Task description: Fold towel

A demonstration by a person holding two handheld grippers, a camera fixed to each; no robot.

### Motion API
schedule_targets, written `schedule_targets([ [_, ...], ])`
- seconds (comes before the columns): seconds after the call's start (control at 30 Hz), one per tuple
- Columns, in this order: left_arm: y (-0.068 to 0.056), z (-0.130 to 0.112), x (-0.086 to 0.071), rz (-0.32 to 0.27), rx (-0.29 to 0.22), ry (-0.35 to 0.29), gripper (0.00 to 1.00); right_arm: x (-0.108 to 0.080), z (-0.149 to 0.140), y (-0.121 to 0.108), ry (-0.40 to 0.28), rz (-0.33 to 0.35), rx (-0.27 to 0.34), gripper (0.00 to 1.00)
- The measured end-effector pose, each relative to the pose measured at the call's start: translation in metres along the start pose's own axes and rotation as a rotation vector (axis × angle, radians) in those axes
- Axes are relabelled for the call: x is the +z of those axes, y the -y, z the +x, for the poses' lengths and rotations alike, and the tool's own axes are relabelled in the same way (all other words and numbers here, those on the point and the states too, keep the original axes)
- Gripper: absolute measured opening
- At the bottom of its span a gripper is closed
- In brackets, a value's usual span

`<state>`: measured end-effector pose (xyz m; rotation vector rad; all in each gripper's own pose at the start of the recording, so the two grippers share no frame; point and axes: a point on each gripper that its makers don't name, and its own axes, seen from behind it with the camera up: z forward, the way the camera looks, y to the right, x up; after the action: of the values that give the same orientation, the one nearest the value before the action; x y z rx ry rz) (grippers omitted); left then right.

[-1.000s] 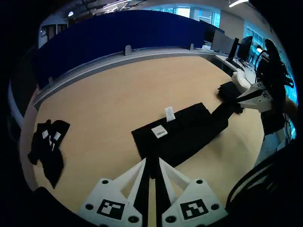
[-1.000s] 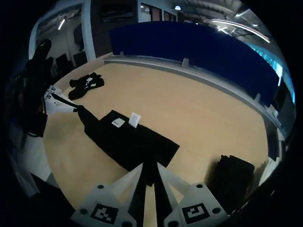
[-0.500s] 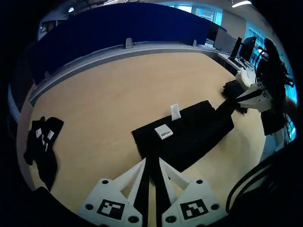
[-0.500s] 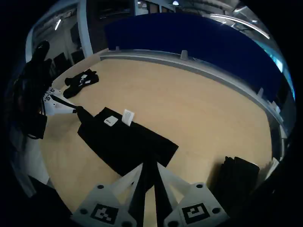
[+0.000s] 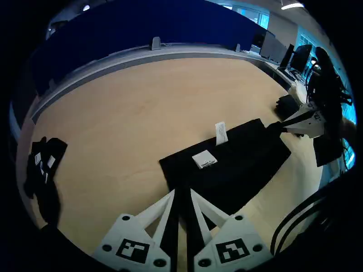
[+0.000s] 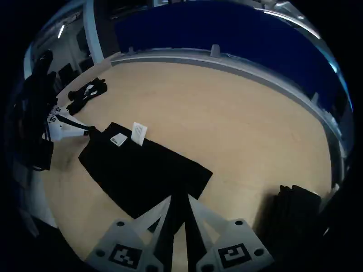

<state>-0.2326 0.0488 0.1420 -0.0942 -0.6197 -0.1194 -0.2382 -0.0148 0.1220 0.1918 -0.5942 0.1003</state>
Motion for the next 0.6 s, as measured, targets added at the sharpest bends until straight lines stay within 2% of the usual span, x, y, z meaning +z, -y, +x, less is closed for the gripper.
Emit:
schedule_targets([
  [0.27,0.006,0.0,0.015,0.017,-0.007,0.003,0.09,0.014,-0.003,-0.005,0.007,-0.018,0.035,0.16],
  [0.6,0.015,0.002,0.027,0.056,0.002,0.008,0.16,0.028,-0.002,-0.016,0.013,-0.073,0.032,0.27],
])
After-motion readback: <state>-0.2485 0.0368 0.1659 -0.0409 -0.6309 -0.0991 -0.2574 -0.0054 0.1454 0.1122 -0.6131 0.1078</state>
